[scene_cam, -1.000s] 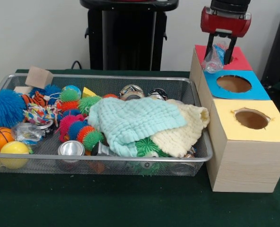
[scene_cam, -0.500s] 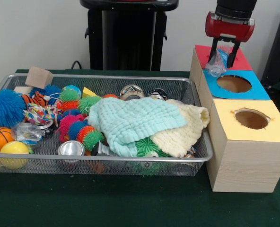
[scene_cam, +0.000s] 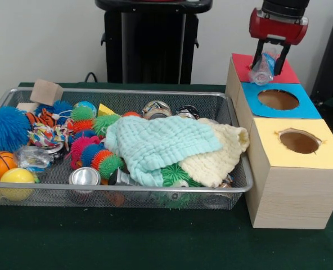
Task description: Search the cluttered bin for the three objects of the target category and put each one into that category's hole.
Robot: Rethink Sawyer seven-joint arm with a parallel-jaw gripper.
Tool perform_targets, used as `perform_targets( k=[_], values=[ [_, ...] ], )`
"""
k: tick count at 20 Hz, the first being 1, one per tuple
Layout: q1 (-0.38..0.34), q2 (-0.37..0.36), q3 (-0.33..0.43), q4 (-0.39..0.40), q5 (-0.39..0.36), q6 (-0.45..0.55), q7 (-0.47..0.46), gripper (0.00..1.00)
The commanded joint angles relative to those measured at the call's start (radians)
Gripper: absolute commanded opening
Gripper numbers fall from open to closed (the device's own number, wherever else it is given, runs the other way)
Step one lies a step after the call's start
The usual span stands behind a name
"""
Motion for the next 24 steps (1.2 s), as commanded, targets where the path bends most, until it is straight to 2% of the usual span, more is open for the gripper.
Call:
perform_targets(
  k=[1, 7, 13, 18, 24],
  values=[
    [0.021, 0.022, -0.013, -0.071, 0.063, 0.136, 0.307, 0.0],
    [0.035, 0.073, -0.02, -0.142, 0.081, 0.164, 0.321, 0.0],
    [0.033, 0.102, -0.014, -0.179, 0.092, 0.17, 0.332, 0.0],
    [0.034, 0.168, -0.006, -0.235, 0.108, 0.142, 0.346, 0.0],
    [0.039, 0.161, -0.014, -0.245, 0.106, 0.168, 0.35, 0.0]
  ],
)
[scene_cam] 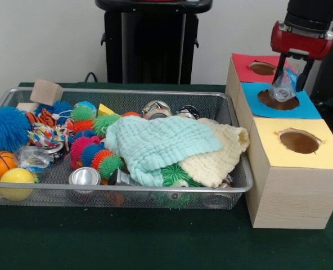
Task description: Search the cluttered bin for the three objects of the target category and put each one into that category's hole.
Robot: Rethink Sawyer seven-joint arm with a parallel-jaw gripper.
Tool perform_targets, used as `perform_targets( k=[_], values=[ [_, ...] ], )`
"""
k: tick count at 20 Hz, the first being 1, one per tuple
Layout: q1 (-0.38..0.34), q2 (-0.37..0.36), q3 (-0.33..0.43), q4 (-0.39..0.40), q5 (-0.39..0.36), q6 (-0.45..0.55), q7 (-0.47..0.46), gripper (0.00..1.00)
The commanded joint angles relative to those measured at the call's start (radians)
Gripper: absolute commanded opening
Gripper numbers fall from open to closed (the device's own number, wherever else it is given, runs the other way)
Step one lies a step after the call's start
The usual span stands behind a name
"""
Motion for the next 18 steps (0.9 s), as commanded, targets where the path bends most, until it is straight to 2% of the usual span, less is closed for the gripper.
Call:
perform_targets(
  k=[1, 18],
  values=[
    [-0.013, 0.048, 0.024, -0.067, 0.041, 0.109, 0.259, 0.0],
    [-0.052, 0.019, 0.047, -0.021, 0.034, 0.083, 0.207, 0.0]
  ],
)
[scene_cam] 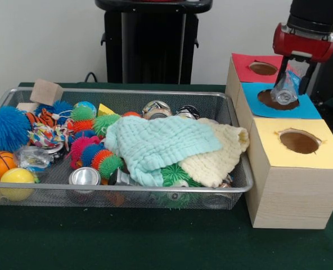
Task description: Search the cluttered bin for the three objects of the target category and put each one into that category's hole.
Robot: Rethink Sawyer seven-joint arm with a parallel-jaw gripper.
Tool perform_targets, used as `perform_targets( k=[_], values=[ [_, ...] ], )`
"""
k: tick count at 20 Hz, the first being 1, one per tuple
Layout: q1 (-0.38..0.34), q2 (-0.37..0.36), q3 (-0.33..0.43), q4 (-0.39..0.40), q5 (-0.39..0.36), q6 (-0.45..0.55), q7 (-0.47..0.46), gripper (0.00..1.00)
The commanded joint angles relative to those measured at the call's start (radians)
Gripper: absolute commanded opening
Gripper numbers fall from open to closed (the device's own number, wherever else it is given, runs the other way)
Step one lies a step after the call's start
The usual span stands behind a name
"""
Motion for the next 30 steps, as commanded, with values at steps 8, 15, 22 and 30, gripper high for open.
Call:
perform_targets(
  k=[8, 15, 22, 30],
  values=[
    [-0.062, 0.003, 0.056, 0.012, 0.019, 0.06, 0.193, 1.0],
    [-0.095, -0.003, 0.09, 0.027, 0.02, 0.043, 0.172, 1.0],
    [-0.111, -0.027, 0.1, 0.038, 0.015, 0.067, 0.156, 1.0],
    [-0.104, -0.079, 0.081, 0.044, 0.005, 0.143, 0.153, 1.0]
  ],
)
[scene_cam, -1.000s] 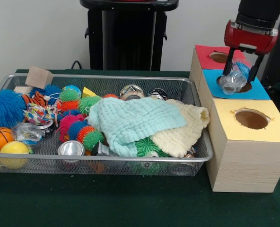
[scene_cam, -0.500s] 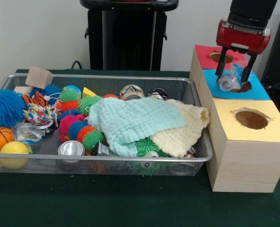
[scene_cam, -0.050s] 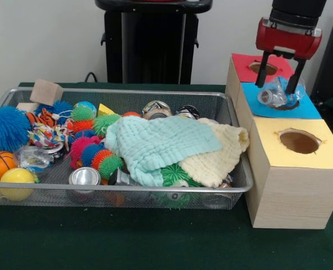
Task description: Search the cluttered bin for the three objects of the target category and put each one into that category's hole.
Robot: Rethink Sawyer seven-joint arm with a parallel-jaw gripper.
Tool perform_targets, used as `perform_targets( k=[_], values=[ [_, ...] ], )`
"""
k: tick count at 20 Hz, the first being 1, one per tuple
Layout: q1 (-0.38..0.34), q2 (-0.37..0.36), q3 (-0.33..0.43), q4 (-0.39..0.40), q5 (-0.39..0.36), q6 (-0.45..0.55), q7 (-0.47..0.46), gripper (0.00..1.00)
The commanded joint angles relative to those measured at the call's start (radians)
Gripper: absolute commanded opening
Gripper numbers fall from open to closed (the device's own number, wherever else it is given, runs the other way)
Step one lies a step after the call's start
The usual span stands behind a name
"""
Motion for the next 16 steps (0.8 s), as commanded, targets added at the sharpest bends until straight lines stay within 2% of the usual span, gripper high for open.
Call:
perform_targets(
  k=[1, 11, 16],
  values=[
    [-0.032, -0.046, 0.082, 0.045, 0.005, 0.147, 0.15, 1.0],
    [-0.057, -0.051, 0.105, 0.056, 0.0, 0.146, 0.128, 1.0],
    [-0.076, -0.049, 0.121, 0.069, -0.01, 0.093, 0.111, 1.0]
  ],
)
